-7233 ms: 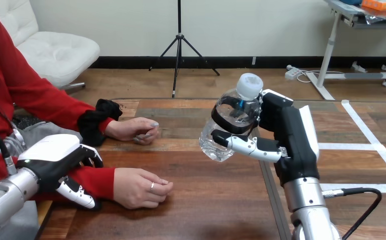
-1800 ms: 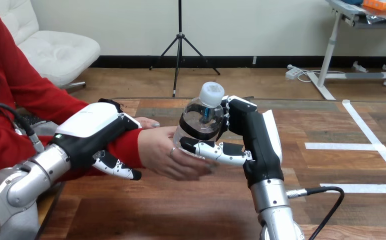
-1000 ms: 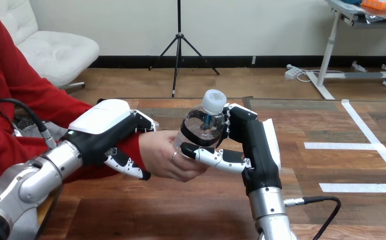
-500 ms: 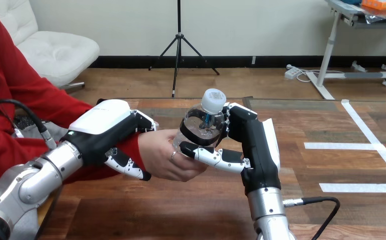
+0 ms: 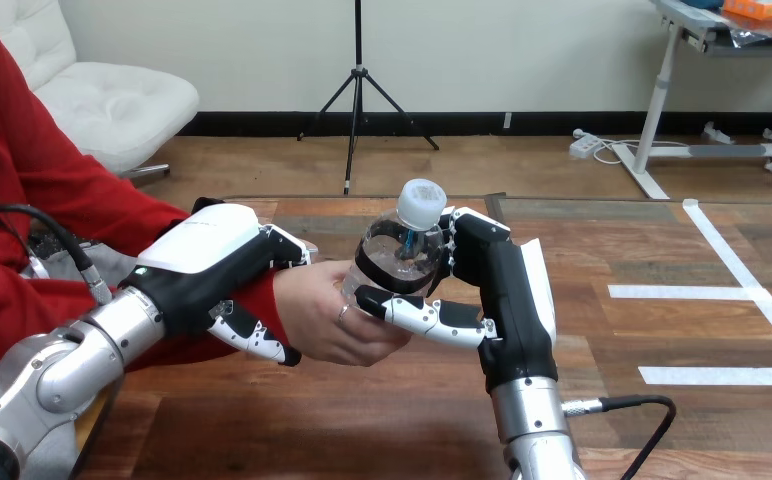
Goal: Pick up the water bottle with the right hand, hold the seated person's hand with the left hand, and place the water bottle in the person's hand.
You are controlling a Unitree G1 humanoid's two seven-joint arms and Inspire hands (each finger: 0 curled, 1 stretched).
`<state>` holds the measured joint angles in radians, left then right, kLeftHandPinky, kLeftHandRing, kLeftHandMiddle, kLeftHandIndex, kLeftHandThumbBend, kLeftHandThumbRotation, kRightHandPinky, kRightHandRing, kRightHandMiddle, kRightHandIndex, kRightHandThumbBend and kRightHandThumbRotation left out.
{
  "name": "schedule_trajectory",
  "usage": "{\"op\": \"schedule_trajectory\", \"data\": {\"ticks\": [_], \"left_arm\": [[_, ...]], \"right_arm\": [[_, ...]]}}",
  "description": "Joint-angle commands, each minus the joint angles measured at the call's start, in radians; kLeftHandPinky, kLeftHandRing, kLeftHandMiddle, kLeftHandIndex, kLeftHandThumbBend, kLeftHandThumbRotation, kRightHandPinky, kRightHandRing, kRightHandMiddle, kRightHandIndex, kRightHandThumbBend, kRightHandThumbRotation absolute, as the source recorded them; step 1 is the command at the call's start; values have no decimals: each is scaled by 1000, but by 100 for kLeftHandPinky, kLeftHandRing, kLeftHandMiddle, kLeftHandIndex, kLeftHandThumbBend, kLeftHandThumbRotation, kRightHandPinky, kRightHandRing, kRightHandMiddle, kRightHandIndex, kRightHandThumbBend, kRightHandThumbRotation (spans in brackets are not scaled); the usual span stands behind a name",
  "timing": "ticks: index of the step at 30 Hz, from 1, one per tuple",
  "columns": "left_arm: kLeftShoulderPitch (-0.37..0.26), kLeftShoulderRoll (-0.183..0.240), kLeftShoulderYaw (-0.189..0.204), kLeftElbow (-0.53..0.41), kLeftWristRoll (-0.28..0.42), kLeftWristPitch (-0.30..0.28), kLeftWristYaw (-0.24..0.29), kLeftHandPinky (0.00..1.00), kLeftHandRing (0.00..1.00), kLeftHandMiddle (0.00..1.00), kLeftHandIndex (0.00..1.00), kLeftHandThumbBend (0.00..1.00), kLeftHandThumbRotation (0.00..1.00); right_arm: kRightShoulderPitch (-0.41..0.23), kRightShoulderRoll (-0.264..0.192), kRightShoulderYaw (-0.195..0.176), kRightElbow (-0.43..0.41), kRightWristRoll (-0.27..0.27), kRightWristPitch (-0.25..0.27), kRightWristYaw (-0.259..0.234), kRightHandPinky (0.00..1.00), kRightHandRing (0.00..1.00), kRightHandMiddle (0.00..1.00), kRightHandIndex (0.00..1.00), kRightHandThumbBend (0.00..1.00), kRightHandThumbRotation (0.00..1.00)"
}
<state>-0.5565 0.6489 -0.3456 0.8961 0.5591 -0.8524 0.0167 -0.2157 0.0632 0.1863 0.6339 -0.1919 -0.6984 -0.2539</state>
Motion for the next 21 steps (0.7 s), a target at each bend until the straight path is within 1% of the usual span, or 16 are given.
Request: {"op": "schedule_trajectory", "data": {"ticks": [1,7,10,14,16,17,18,20,21], "left_arm": [[-44,-35,29,-59,-20,-13,26,24,31,40,43,80,7],[-41,-32,29,-62,-13,-5,32,24,31,40,43,80,8],[-40,-31,28,-60,-12,-7,34,26,33,41,44,80,9],[-38,-28,28,-49,-10,-16,42,29,36,44,46,80,10],[-37,-26,28,-48,-6,-17,49,35,41,48,49,81,12],[-35,-25,28,-49,-3,-14,53,35,41,48,49,81,12],[-34,-24,28,-49,-1,-12,56,39,45,51,52,82,14],[-31,-22,27,-50,6,-10,66,41,47,53,54,83,15],[-29,-21,27,-50,9,-10,72,43,49,55,56,83,16]], "right_arm": [[-42,120,39,-12,7,-44,5,29,36,46,48,84,0],[-44,116,37,-13,9,-41,8,29,36,46,48,85,0],[-46,111,37,-14,-2,-42,-2,29,37,46,49,85,0],[-42,107,36,-28,-18,-29,-19,29,37,47,49,86,0],[-39,106,35,-35,-22,-20,-25,32,40,49,50,87,3],[-37,102,36,-44,-39,-12,-37,32,40,49,50,87,3],[-35,98,37,-49,-51,-6,-47,35,46,52,53,88,7],[-31,93,38,-60,-66,0,-61,38,49,55,54,89,10],[-28,91,38,-64,-69,1,-65,41,52,57,56,90,12]]}}
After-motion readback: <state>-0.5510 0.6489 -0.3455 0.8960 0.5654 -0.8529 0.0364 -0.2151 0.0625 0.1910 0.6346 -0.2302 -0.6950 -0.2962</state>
